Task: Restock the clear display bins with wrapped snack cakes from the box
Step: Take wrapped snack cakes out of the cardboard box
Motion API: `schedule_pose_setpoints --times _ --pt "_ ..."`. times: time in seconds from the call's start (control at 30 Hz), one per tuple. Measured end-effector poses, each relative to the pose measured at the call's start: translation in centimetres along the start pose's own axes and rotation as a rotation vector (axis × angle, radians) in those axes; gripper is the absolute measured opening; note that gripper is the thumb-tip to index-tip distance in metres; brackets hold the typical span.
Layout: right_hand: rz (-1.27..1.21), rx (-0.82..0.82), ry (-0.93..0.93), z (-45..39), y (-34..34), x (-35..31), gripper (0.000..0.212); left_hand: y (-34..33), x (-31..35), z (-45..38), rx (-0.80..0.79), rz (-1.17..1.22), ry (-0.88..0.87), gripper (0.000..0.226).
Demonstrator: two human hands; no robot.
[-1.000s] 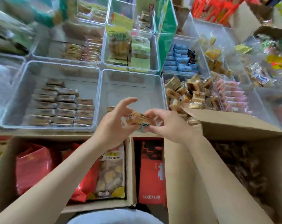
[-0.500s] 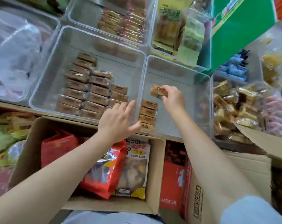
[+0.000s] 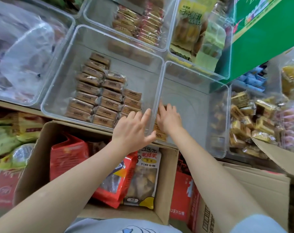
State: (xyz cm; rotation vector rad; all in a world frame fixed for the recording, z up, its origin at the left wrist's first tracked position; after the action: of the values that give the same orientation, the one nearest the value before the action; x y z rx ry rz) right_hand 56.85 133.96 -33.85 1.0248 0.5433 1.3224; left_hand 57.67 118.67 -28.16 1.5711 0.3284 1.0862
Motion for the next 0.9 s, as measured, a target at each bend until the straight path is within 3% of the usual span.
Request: schedule_pose_setpoints --times 0.2,0.4,0.5,0.6,0.73,0.83,0.9 --pt "0.041 0.007 -0.038 -0.3 -0.1 0.2 0.06 0.0 0.2 0.1 0.005 -0.025 -0.006 0.081" --pt "-0.128 0.039 0.045 5.0 1.3 1.0 0.065 0.4 0.4 0.1 -0.001 0.004 0.016 0.081" --pt "-0.389 0.162 0.065 11.6 4.2 4.2 0.045 0.5 -0.2 -0.1 -0.033 0.084 0.117 0.081" --pt "-0.597 0.37 0.075 20.2 7.4 10.1 0.024 1.5 1.1 0.6 0.062 0.19 0.185 0.082" --pt "-0.68 0.599 -0.091 30.6 9.4 20.3 0.018 1.1 11.9 2.7 0.078 0.391 0.046 0.08" --pt "-0.694 0.702 -0.27 35.5 8.1 27.4 0.018 -0.4 23.0 5.3 -0.055 0.672 -0.078 0.075" --pt "-0.69 0.675 -0.322 37.3 6.3 30.6 0.019 -1.7 29.6 7.2 -0.162 0.809 -0.148 0.072"
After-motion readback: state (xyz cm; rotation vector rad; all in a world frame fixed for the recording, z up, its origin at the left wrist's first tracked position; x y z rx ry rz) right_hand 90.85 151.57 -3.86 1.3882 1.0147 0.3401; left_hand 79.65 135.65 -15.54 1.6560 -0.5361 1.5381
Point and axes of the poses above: each hand's wrist, its own z-axis away from the middle knuckle, its own y-axis out of the back of the hand, x = y × z, the point moved 9 cm from there along -z, towards the middle knuckle, and after that the axes turned 12 degrees about z, right-handed, at the moved point
